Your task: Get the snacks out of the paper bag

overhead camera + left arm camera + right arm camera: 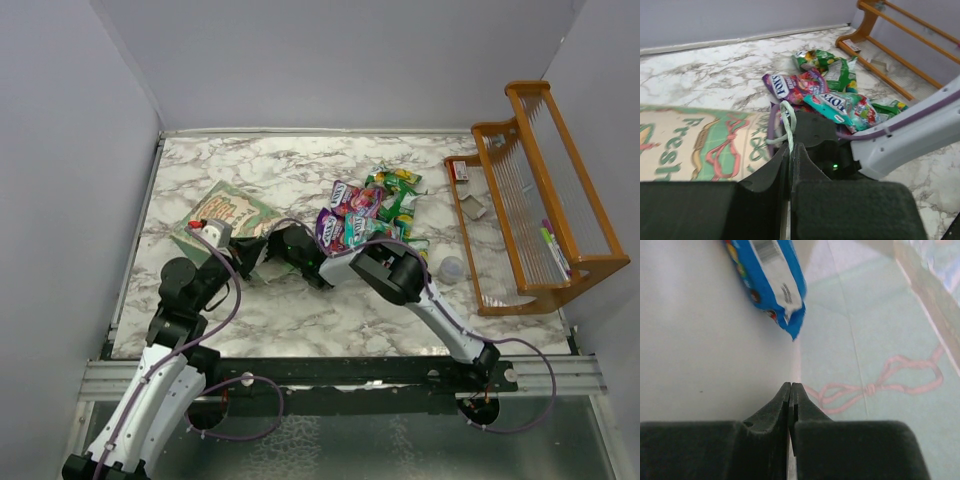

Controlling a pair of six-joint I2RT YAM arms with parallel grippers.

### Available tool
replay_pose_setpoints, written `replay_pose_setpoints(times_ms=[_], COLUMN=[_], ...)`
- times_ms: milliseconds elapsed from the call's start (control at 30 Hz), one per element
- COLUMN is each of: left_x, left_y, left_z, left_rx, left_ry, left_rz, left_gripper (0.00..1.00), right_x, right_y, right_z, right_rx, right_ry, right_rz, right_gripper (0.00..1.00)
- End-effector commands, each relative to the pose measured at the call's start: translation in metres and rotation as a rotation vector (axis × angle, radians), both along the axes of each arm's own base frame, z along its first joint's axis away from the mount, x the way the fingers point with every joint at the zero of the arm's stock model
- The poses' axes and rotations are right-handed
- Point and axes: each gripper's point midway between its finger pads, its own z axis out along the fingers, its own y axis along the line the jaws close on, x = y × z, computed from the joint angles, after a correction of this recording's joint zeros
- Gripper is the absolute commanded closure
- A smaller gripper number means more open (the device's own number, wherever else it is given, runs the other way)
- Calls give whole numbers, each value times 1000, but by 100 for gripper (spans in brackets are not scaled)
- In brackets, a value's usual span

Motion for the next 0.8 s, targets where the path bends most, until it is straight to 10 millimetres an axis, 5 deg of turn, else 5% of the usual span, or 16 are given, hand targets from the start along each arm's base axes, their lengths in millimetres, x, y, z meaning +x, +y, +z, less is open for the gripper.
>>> replay_pose_setpoints(times_ms=[0,233,467,767], left_x=[17,24,22,14], left_y=[35,48,31,10], left_z=[-7,-18,-17,-2], left_rx=[57,76,56,9], left_ry=[46,89,81,18], left_rz=[223,301,211,80], left_gripper=[100,100,100,100], right_x=[-1,-26,-62,-51], right_y=[-31,-63,-52,-37], right_z=[46,64,56,28], right_rx=[68,125,149,57], right_ry=[-17,66,214,194], right_rz=[-71,-94,31,-54], right_gripper=[99,99,98,76])
